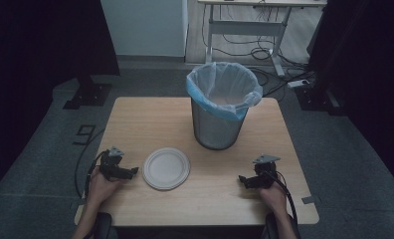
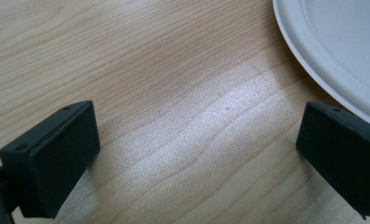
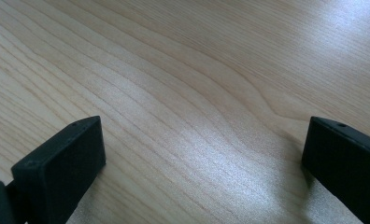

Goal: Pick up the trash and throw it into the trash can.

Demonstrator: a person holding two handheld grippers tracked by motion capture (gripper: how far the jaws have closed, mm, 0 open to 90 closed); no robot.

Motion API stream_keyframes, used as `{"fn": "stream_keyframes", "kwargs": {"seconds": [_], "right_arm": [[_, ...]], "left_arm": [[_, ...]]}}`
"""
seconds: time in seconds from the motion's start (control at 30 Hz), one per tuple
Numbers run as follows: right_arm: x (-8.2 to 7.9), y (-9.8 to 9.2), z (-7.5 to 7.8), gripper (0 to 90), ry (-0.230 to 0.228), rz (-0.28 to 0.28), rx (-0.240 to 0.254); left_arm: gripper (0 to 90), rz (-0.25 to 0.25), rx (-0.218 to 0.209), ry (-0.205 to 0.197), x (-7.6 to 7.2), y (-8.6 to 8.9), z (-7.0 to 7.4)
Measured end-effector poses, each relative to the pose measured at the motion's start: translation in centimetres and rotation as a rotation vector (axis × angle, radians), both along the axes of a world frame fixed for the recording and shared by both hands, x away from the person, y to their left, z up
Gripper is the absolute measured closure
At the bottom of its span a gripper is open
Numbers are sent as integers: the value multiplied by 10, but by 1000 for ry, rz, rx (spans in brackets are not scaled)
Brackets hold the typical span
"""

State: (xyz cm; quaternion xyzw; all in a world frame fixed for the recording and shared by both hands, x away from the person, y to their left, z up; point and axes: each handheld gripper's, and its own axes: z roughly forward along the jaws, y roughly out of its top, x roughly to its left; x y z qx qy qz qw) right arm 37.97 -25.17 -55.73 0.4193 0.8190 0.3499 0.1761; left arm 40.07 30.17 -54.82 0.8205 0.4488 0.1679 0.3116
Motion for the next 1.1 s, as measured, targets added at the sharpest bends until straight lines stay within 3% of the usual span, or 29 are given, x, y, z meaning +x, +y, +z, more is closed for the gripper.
{"fn": "stream_keyframes", "kwargs": {"seconds": [0.57,0.77,0.93,1.1], "right_arm": [[-2,1,0,0,1,-17,0],[-3,1,0,0,1,-23,0],[-3,2,0,0,0,-29,0],[-4,2,0,0,0,-30,-1]], "left_arm": [[6,10,0,4,-1,-1,1],[48,14,7,16,-1,-2,4],[48,-13,23,12,1,-10,9],[49,-38,11,4,4,-16,15]]}}
